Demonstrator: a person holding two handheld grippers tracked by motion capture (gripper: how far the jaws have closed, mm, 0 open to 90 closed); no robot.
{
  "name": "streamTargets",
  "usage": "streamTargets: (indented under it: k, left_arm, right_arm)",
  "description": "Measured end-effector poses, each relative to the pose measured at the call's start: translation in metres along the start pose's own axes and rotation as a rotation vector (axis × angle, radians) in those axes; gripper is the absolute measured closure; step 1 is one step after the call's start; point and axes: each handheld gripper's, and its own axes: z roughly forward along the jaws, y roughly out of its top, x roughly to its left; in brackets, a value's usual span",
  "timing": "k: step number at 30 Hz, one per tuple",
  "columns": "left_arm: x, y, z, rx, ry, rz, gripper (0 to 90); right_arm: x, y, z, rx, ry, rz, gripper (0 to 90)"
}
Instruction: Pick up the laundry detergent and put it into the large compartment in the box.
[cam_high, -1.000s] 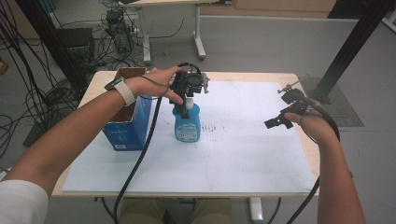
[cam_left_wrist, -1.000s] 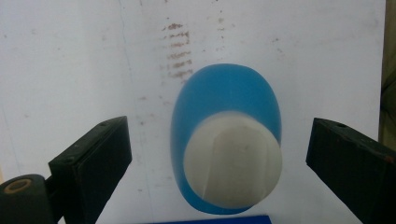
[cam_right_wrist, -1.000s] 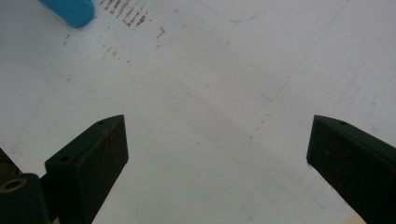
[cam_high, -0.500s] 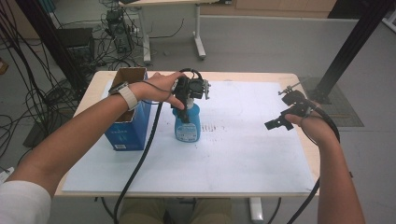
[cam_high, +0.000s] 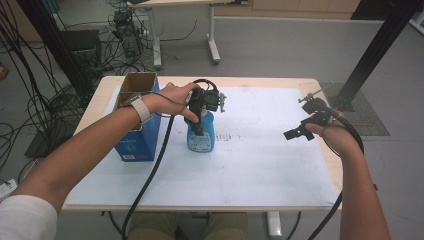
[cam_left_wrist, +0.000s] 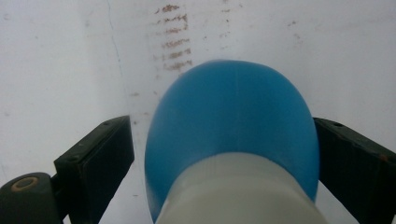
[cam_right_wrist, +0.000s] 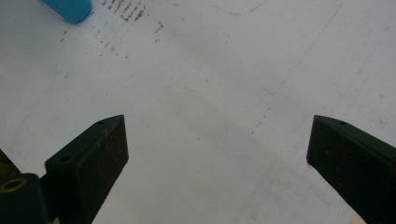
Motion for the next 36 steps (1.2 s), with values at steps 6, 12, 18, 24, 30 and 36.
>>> streamTargets:
  k: [6,12,18,24,30,36]
  left_arm:
    - [0.0,0.0,0.001,0.002,0.006,-0.003,14.2]
    - [-0.002,-0.001,0.001,0.0,0.018,0.002,19.9]
    - [-0.001,-0.002,0.001,-0.007,0.007,0.007,30.1]
    - [0.004,-0.004,0.001,-0.015,-0.017,0.002,37.6]
    - [0.008,-0.005,0.002,-0.02,-0.035,0.002,38.9]
    - [0.008,-0.006,0.002,-0.022,-0.037,0.0,39.0]
  right_arm:
    - [0.0,-0.001,0.0,-0.002,-0.001,0.0,5.4]
    - [0.0,-0.001,0.0,-0.002,0.0,0.001,5.4]
    - [0.0,0.0,0.001,-0.002,0.002,-0.002,5.4]
    - [-0.001,-0.001,0.002,-0.003,0.001,-0.001,5.4]
    - [-0.001,-0.002,0.003,-0.006,0.004,0.0,5.4]
    - [-0.002,-0.001,0.003,-0.002,0.005,0.003,5.4]
